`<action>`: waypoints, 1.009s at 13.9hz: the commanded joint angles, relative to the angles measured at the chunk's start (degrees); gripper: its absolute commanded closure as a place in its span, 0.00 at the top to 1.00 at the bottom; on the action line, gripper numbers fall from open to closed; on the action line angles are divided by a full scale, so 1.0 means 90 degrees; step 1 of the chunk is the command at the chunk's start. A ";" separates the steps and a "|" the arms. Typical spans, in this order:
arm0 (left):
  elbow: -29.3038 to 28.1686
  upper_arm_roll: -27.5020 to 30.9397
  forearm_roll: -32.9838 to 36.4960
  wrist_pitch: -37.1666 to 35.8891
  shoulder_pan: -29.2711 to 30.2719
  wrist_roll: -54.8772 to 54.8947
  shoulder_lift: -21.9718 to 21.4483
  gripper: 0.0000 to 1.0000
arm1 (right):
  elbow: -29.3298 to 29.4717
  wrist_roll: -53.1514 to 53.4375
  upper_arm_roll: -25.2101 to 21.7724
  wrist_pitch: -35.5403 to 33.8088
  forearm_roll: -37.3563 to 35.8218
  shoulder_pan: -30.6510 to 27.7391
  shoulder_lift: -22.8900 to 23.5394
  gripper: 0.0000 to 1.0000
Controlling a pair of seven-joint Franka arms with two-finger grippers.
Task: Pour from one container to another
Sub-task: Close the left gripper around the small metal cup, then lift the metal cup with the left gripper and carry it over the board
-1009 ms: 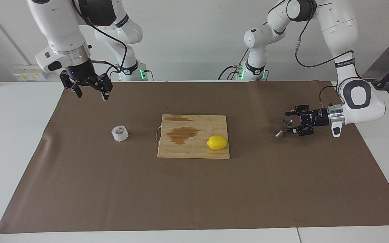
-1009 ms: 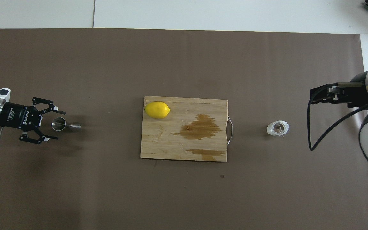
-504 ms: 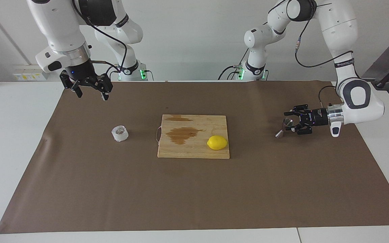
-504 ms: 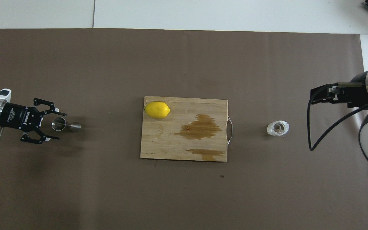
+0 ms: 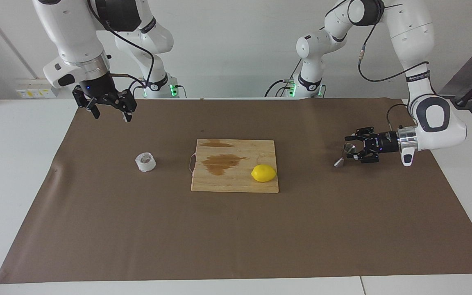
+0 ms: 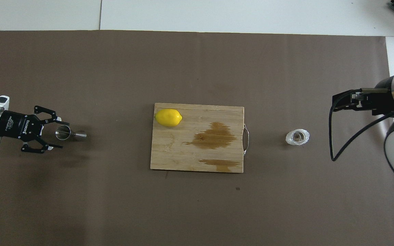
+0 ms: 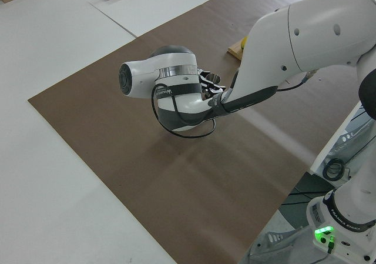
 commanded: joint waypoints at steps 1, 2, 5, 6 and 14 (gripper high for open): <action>-0.0147 -0.0031 -0.0064 -0.0001 0.0063 -0.0065 -0.0120 0.67 | -0.0130 -0.0136 0.0062 -0.0031 0.0175 -0.0127 -0.0125 1.00; -0.0156 -0.0031 -0.0074 0.0019 0.0063 -0.0055 -0.0120 0.58 | -0.0130 -0.0136 0.0062 -0.0031 0.0184 -0.0127 -0.0125 1.00; -0.0157 -0.0041 -0.0093 0.0039 0.0053 -0.0055 -0.0111 0.35 | -0.0130 -0.0136 0.0062 -0.0031 0.0184 -0.0127 -0.0125 1.00; -0.0157 -0.0041 -0.0094 0.0039 0.0053 -0.0064 -0.0111 0.23 | -0.0130 -0.0136 0.0062 -0.0031 0.0184 -0.0127 -0.0125 1.00; 0.0019 -0.0099 -0.0561 -0.0205 -0.0248 -0.0220 -0.0140 0.00 | -0.0130 -0.0136 0.0062 -0.0031 0.0184 -0.0127 -0.0125 1.00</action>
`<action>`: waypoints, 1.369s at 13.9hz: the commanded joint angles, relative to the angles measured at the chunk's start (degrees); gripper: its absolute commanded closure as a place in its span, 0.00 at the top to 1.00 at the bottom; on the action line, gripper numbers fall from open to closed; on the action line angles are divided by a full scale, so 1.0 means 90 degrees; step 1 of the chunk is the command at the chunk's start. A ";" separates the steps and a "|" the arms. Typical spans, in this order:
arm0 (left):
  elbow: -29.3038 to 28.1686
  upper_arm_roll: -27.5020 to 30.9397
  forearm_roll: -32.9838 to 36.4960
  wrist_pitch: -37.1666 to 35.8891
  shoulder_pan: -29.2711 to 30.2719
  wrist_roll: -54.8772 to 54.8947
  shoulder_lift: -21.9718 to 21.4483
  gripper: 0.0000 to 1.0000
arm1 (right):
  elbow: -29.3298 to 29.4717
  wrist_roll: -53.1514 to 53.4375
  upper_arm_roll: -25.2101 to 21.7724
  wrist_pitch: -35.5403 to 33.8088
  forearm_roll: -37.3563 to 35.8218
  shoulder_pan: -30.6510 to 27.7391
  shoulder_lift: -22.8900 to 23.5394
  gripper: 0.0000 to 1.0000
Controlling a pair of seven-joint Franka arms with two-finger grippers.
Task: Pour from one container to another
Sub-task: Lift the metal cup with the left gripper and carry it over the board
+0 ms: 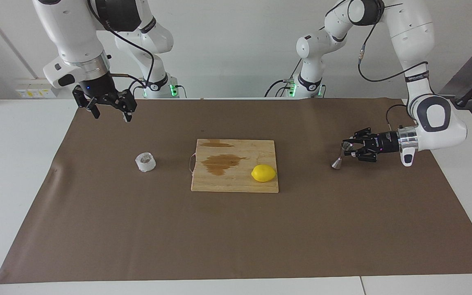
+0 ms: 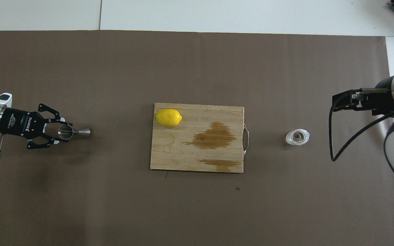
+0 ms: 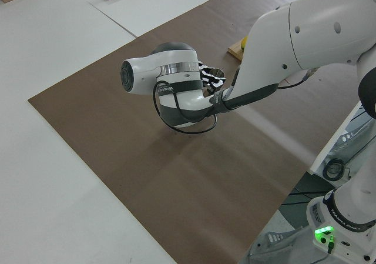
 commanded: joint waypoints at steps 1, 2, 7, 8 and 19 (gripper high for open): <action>-0.0014 0.0019 -0.0334 -0.0142 -0.0368 -0.0359 -0.0164 0.00 | -0.0130 -0.0136 0.0062 -0.0031 0.0184 -0.0127 -0.0125 1.00; -0.0014 0.0019 -0.0470 -0.0132 -0.0553 -0.0592 -0.0203 0.00 | -0.0130 -0.0136 0.0062 -0.0031 0.0184 -0.0127 -0.0125 1.00; -0.0180 0.0019 -0.1397 0.0608 -0.1676 -0.1325 -0.0437 0.00 | -0.0130 -0.0136 0.0062 -0.0031 0.0184 -0.0127 -0.0125 1.00; -0.0219 0.0019 -0.1564 0.0871 -0.1920 -0.1511 -0.0486 0.00 | -0.0130 -0.0126 0.0062 -0.0031 0.0184 -0.0127 -0.0125 1.00; -0.0757 0.0009 -0.3352 0.3139 -0.3553 -0.2615 -0.0887 0.00 | -0.0130 -0.0136 0.0062 -0.0031 0.0184 -0.0127 -0.0125 1.00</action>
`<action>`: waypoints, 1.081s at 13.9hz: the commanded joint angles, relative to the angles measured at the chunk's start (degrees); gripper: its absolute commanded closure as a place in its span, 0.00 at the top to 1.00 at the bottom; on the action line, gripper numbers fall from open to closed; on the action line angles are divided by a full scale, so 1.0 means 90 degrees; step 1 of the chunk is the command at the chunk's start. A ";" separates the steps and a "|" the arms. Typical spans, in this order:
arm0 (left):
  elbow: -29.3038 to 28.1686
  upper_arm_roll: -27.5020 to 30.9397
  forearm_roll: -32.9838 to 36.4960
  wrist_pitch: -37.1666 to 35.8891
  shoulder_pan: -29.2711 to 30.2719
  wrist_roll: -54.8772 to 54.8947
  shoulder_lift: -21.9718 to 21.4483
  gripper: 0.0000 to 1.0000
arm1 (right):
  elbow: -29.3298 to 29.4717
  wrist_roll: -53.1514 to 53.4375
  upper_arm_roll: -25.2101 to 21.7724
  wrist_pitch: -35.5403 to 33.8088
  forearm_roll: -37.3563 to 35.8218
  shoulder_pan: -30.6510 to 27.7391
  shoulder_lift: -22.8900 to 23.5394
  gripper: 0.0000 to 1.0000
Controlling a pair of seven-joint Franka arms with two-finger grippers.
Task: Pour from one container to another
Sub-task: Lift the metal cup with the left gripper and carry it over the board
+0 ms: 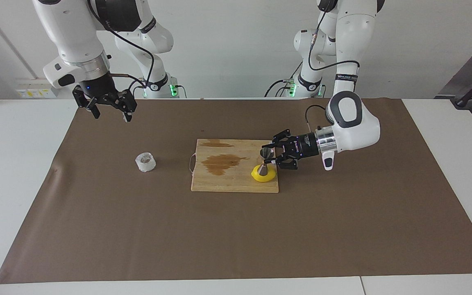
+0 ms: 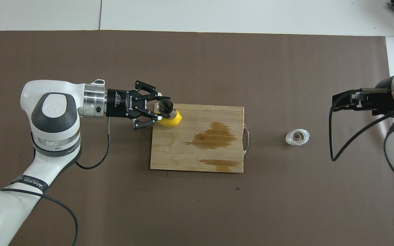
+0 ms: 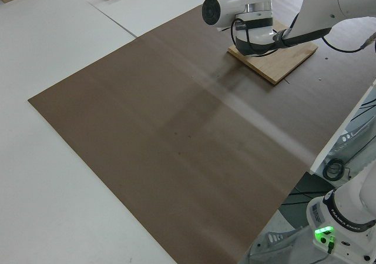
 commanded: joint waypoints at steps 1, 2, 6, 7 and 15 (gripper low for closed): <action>-0.0213 0.0077 -0.0271 0.0309 -0.0226 -0.0314 -0.0223 0.00 | -0.0130 -0.0136 0.0062 -0.0031 0.0184 -0.0127 -0.0125 1.00; -0.0222 0.0038 -0.0494 0.0687 -0.0430 -0.0460 -0.0271 0.00 | -0.0130 -0.0136 0.0062 -0.0031 0.0184 -0.0127 -0.0125 1.00; -0.0261 -0.0002 -0.1256 0.2113 -0.1445 -0.0511 -0.0321 0.00 | -0.0130 -0.0136 0.0062 -0.0040 0.0184 -0.0127 -0.0125 1.00; -0.0319 -0.0021 -0.1481 0.2445 -0.1728 -0.0491 -0.0311 0.00 | -0.0130 -0.0136 0.0062 -0.0031 0.0184 -0.0127 -0.0125 1.00; -0.0750 -0.0080 -0.3241 0.4021 -0.2541 0.1218 -0.0262 0.00 | -0.0130 -0.0136 0.0062 -0.0040 0.0184 -0.0127 -0.0125 1.00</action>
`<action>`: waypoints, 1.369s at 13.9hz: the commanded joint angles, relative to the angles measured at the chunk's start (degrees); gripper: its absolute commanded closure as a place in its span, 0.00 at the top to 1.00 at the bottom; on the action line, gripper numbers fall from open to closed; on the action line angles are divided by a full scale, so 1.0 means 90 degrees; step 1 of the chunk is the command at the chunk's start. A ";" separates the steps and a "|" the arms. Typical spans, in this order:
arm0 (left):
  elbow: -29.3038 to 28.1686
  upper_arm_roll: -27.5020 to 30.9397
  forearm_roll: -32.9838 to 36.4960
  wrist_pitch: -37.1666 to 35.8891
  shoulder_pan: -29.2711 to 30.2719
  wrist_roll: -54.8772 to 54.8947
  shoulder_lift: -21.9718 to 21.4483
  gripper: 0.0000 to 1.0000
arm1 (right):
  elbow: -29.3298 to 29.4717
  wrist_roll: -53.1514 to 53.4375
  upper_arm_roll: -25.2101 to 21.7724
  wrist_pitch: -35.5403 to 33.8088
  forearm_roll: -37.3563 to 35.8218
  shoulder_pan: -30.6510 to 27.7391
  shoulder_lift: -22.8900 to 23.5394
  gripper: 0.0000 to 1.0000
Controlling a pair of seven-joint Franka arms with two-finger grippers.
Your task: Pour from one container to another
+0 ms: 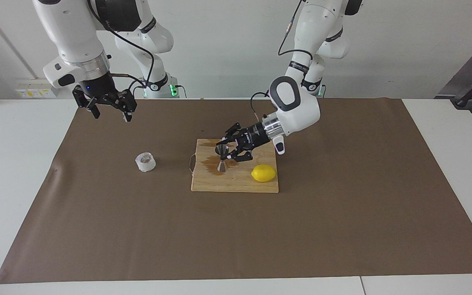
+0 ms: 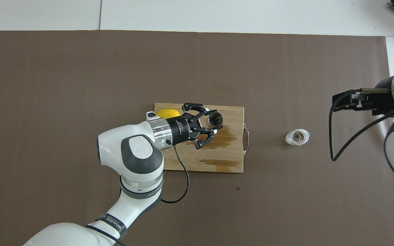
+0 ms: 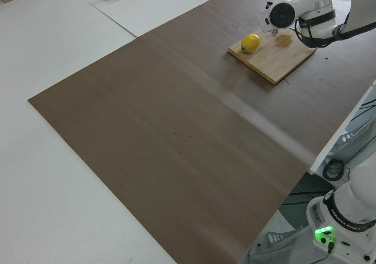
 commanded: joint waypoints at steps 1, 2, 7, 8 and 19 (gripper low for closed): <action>-0.0180 0.0048 -0.0288 0.0176 -0.0077 0.0289 -0.0129 0.00 | -0.0129 -0.0136 0.0062 -0.0031 0.0184 -0.0137 -0.0125 1.00; -0.0219 0.0048 -0.0472 0.0186 -0.0096 0.0483 -0.0139 0.00 | -0.0129 -0.0136 0.0062 -0.0031 0.0184 -0.0137 -0.0125 1.00; -0.0337 0.0048 -0.0572 0.0313 -0.0224 0.1042 -0.0158 0.00 | -0.0129 -0.0136 0.0072 -0.0031 0.0184 -0.0127 -0.0125 1.00; -0.0346 0.0048 -0.0562 0.0322 -0.0224 0.1051 -0.0158 0.10 | -0.0129 -0.0136 0.0062 -0.0040 0.0184 -0.0127 -0.0125 1.00; -0.0346 0.0048 -0.0513 0.0021 -0.0175 0.1169 -0.0538 1.00 | -0.0139 -0.0155 0.0072 -0.0001 0.0184 -0.0293 -0.0125 1.00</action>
